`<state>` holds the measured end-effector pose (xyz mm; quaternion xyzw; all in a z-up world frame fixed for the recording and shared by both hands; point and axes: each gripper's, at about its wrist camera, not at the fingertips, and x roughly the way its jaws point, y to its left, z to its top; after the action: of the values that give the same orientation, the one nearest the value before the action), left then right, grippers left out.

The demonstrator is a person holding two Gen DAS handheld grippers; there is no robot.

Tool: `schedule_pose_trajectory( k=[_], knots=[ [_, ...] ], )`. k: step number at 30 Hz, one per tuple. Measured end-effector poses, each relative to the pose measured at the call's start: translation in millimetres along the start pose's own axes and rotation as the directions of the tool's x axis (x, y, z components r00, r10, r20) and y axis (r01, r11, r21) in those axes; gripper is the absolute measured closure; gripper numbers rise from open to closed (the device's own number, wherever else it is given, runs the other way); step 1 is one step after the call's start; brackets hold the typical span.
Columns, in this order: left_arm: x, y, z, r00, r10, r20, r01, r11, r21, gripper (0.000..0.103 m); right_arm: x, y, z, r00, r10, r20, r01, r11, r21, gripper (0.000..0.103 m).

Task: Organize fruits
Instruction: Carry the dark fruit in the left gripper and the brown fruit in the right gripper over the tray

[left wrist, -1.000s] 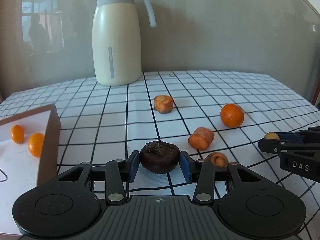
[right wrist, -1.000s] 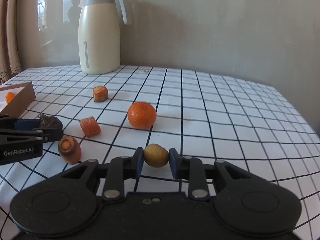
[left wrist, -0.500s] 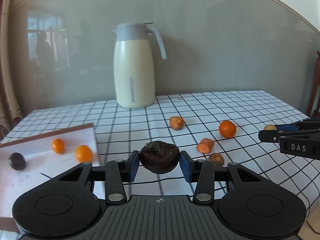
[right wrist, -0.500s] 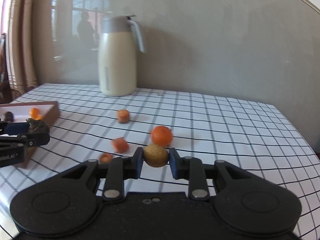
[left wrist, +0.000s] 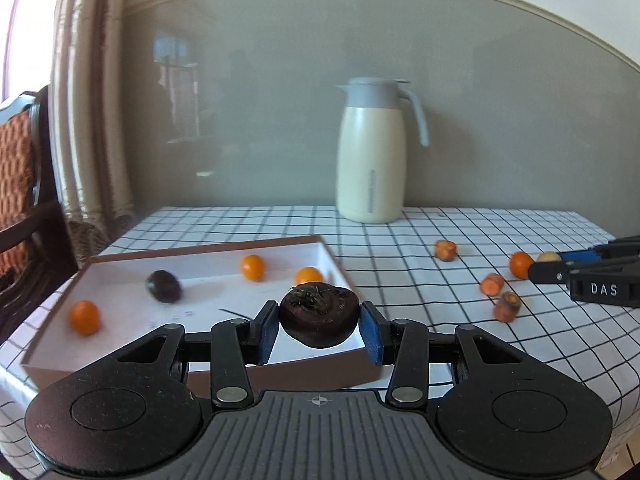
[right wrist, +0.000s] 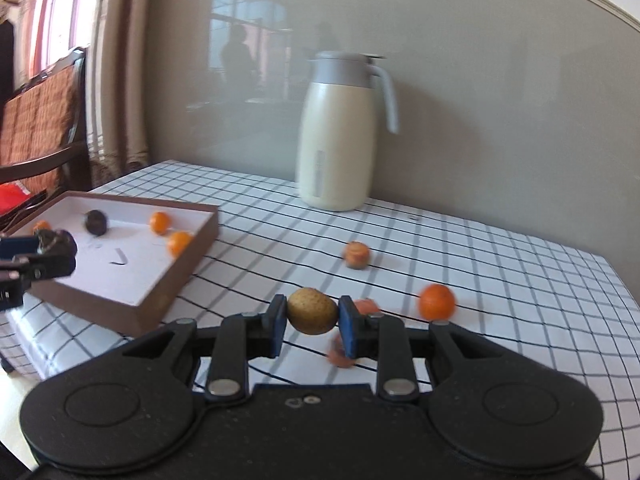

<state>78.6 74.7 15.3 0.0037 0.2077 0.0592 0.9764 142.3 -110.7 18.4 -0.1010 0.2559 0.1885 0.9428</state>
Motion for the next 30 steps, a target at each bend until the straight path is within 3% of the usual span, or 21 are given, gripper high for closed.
schedule_pose_trajectory(
  k=[8,18,30],
  knots=[
    [-16,50,-7,0.995,0.097,0.013,-0.096,0.993,-0.069,0.059,-1,40,11,0.993,0.113,0.026,-0.111,0.991,-0.072,0.084],
    [-30,83,-13,0.984,0.177,0.037,-0.172,0.979,-0.105,0.059,2,92,19,0.970,0.239,0.035,-0.231,0.960,-0.160,0.084],
    [-28,119,-13,0.956,0.289,0.057,-0.284,0.955,-0.087,0.059,17,128,29,0.957,0.285,0.054,-0.269,0.941,-0.206,0.084]
  ],
)
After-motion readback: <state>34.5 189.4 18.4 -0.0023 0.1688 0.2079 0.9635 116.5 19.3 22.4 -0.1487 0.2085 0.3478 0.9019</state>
